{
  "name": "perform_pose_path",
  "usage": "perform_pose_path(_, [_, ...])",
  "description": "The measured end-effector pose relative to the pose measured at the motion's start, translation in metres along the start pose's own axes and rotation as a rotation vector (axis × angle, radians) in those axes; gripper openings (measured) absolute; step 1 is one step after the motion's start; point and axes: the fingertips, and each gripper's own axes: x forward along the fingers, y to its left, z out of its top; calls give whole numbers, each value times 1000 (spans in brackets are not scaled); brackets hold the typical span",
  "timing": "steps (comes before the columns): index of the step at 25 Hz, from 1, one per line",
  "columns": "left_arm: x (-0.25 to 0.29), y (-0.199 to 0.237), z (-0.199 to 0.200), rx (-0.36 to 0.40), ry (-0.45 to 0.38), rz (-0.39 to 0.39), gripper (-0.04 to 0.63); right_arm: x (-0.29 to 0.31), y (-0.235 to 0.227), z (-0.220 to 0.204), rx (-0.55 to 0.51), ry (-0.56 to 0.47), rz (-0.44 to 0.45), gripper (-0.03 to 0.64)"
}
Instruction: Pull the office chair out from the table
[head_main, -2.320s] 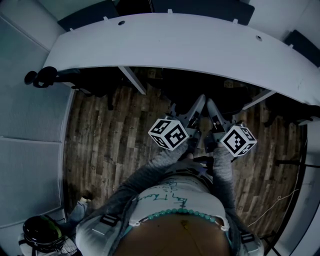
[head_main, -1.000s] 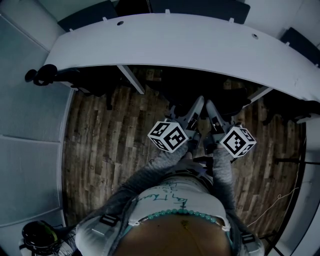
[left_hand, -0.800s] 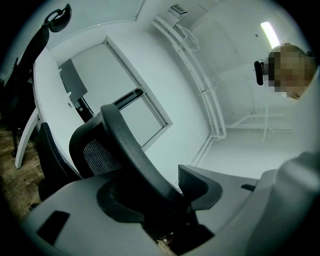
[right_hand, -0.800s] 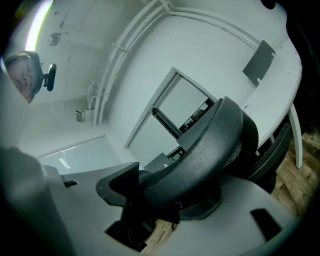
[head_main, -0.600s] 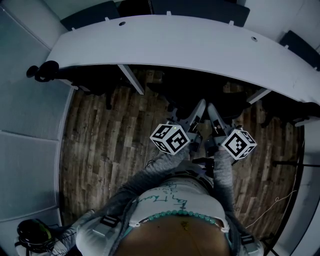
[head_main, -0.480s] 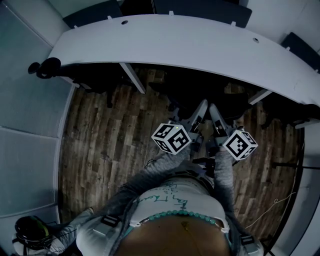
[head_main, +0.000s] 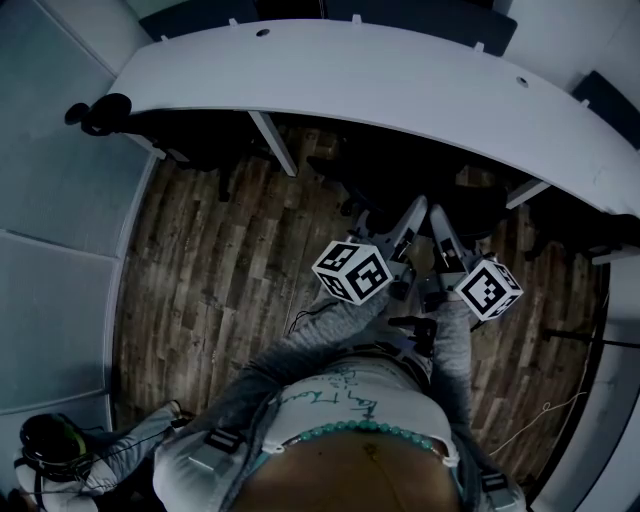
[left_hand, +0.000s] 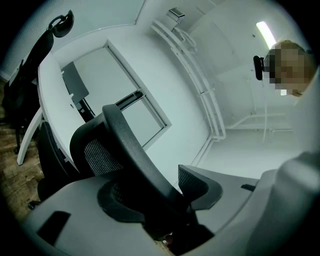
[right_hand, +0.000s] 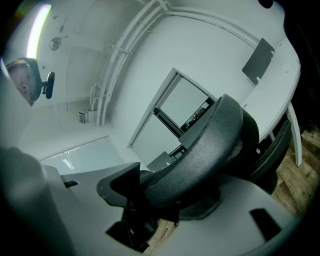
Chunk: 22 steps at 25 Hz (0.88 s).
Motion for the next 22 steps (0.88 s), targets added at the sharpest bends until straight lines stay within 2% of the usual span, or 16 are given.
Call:
perform_pose_path(9, [-12,-4,-2,-3,-5,-1,233,-7,7,-8,11,21,21,241])
perform_pose_path(22, [-30,-13,-7,-11,16,-3,229,-23,17,-19,32,25,4,233])
